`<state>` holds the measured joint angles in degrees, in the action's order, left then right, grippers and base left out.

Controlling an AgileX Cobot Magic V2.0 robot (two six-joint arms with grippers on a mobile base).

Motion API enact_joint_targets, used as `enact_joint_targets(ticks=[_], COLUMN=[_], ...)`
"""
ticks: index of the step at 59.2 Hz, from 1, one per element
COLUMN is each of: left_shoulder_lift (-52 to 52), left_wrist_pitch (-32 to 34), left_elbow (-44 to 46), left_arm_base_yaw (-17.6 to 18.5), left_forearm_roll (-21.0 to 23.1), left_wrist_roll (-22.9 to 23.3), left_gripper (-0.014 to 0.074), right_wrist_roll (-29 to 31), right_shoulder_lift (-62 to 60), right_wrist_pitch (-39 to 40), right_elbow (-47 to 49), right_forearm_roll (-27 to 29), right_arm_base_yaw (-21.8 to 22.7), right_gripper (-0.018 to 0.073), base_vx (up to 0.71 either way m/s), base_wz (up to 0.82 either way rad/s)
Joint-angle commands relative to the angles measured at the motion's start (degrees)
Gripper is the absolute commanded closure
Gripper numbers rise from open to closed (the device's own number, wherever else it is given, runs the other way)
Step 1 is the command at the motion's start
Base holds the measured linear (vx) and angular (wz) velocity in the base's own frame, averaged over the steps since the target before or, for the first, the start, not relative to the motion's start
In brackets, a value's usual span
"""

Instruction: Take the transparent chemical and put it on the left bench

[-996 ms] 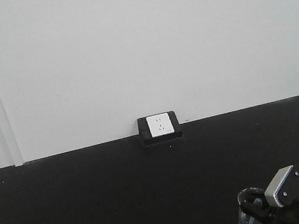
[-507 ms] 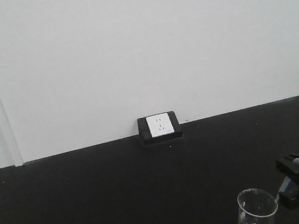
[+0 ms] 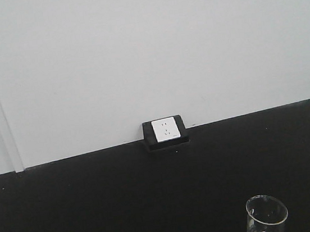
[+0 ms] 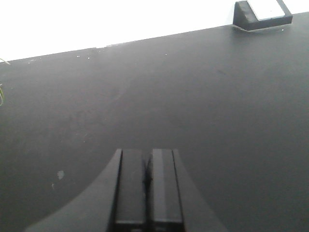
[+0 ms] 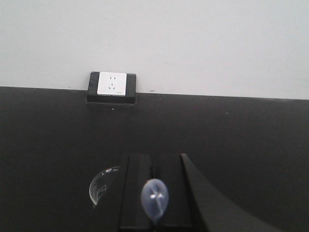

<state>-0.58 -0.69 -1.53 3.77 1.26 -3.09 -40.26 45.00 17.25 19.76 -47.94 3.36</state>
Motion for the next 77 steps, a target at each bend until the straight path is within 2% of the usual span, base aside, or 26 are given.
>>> enact_joint_targets(ticks=[1, 47, 77], left_shoulder_lift=[-1.10, -1.10, -1.10], left_wrist_pitch=[4.49, 4.49, 4.49], left_elbow=[-0.93, -0.93, -0.93], left_arm_base_yaw=[0.10, 0.10, 0.10], left_forearm_roll=[0.04, 0.04, 0.04], left_wrist_roll=[0.45, 0.45, 0.45], left_gripper=[0.0600, 0.0600, 0.0600], right_wrist_roll=[0.08, 0.08, 0.08], right_shoulder_lift=[-0.54, -0.54, -0.54], right_wrist_pitch=[2.30, 2.30, 2.30], right_elbow=[1.37, 1.37, 1.37], right_forearm_roll=[1.11, 1.11, 1.11], right_arm_base_yaw=[0.16, 0.16, 0.16], right_gripper=[0.0562, 0.0562, 0.0562], base_vx=[0.00, -0.02, -0.24], base_wz=[0.00, 0.02, 0.21])
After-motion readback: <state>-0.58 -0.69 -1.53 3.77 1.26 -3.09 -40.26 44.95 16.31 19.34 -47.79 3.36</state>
